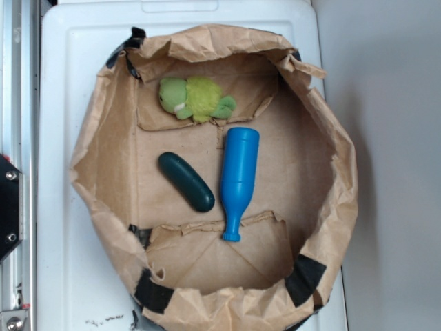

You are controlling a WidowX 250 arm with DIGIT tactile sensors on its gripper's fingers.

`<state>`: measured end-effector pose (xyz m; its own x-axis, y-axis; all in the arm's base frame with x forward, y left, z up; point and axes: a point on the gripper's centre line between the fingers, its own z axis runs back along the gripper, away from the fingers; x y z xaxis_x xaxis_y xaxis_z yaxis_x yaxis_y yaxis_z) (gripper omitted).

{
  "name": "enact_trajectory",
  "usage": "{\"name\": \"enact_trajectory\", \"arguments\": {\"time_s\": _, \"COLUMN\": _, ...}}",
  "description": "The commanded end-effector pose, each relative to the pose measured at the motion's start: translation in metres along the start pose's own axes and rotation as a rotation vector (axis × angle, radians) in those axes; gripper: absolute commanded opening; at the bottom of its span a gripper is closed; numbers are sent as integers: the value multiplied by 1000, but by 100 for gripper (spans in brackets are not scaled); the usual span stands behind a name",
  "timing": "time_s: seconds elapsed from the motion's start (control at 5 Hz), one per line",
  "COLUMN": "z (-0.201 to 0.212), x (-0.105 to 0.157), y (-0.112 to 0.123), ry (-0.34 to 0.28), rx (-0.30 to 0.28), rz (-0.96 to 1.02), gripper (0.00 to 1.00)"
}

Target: Grab the plastic pickle.

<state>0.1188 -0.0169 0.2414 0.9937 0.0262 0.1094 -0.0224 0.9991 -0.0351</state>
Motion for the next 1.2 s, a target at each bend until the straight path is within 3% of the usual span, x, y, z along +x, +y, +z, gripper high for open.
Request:
{"name": "enact_trajectory", "arguments": {"time_s": 0.0, "z": -21, "x": 96, "y": -3, "ry": 39, "rx": 41, "rz": -193, "gripper": 100}}
{"name": "enact_trajectory", "arguments": {"time_s": 0.2, "z": -32, "x": 123, "y": 7, "ry": 22, "rx": -23, "rz": -322, "gripper": 100}}
{"name": "enact_trajectory", "arguments": {"time_s": 0.4, "z": -53, "x": 132, "y": 16, "ry": 2, "rx": -32, "rz": -530, "gripper": 100}}
{"name": "enact_trajectory", "arguments": {"time_s": 0.6, "z": -62, "x": 132, "y": 30, "ry": -3, "rx": -127, "rz": -652, "gripper": 100}}
{"name": "enact_trajectory", "arguments": {"time_s": 1.0, "z": -62, "x": 132, "y": 30, "ry": -3, "rx": -127, "rz": -652, "gripper": 100}}
